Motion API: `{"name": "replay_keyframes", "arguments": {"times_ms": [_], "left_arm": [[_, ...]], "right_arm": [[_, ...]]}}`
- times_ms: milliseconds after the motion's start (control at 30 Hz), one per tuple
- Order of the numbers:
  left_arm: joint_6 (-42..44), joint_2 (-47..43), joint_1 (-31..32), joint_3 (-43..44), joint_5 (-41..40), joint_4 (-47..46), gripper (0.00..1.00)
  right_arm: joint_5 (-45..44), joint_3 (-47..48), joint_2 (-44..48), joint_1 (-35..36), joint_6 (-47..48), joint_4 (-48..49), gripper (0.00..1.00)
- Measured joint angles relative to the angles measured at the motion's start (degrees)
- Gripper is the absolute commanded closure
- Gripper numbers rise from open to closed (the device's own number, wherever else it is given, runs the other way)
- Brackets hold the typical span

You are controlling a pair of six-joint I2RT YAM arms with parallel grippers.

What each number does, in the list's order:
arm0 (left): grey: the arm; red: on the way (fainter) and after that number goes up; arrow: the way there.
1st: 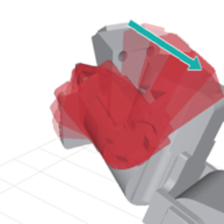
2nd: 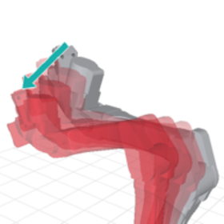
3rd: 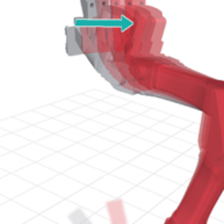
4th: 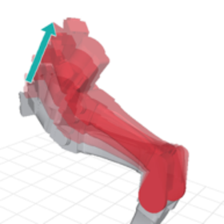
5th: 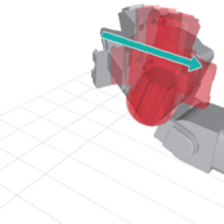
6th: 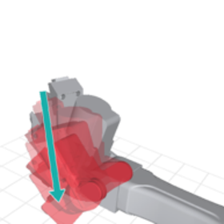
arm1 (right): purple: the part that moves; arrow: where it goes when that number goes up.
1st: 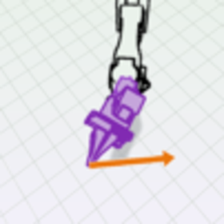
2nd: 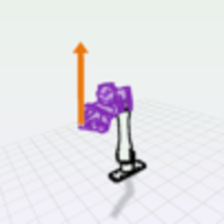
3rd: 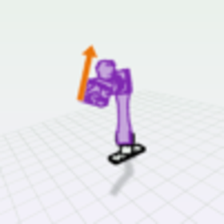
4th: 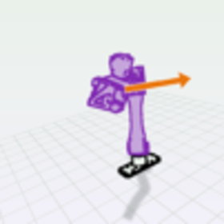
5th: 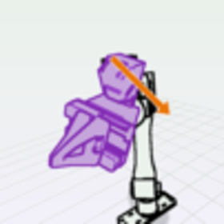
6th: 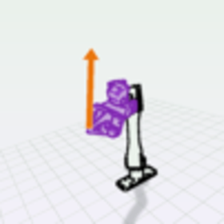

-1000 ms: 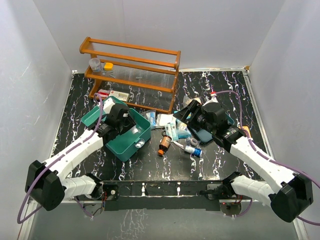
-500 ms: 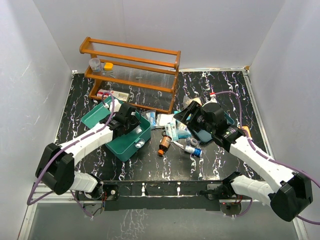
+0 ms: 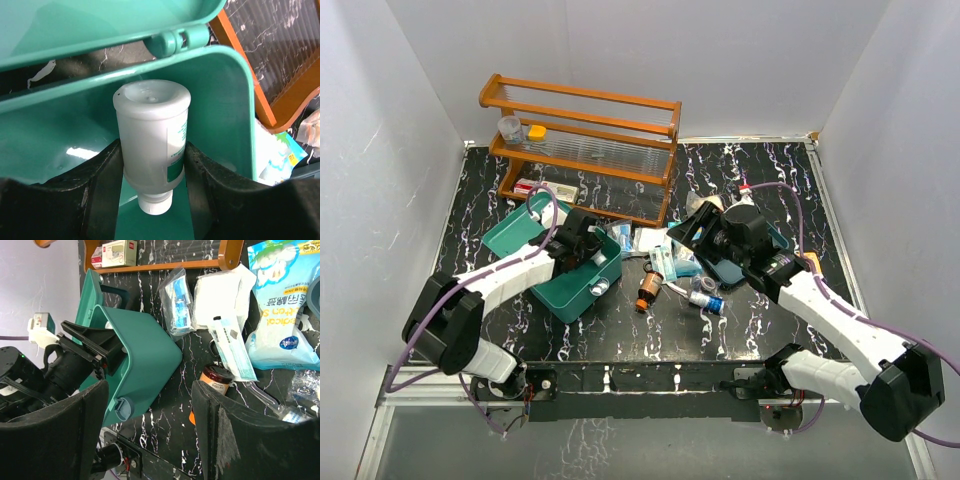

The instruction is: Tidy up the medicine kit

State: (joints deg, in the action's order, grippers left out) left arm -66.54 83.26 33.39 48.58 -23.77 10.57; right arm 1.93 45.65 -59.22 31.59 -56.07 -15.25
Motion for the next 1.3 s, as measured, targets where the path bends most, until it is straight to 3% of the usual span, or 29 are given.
{"name": "replay_keyframes", "arguments": {"times_ms": [467,800,1033,1300], "left_arm": [[-0.90,4.37,0.02,-0.68,-4.72,-2.60,0.63],[0.44,7.56,0.11,-0.70,-7.04,-4.33,0.50],[1.07,8.35,0.11,-0.13,-7.76,-4.09,0.34],[1.62,8.11,0.11,0.42,-8.59,-2.36,0.33]], "right_arm": [[3.02,2.73,-4.76,0.02,-1.14,-0.98,0.37],[3.85,3.34,-4.85,0.02,-1.27,0.61,0.37],[4.68,3.34,-5.01,0.02,-1.29,0.87,0.37],[5.14,3.34,-5.03,0.02,-1.38,0.90,0.37]]}}
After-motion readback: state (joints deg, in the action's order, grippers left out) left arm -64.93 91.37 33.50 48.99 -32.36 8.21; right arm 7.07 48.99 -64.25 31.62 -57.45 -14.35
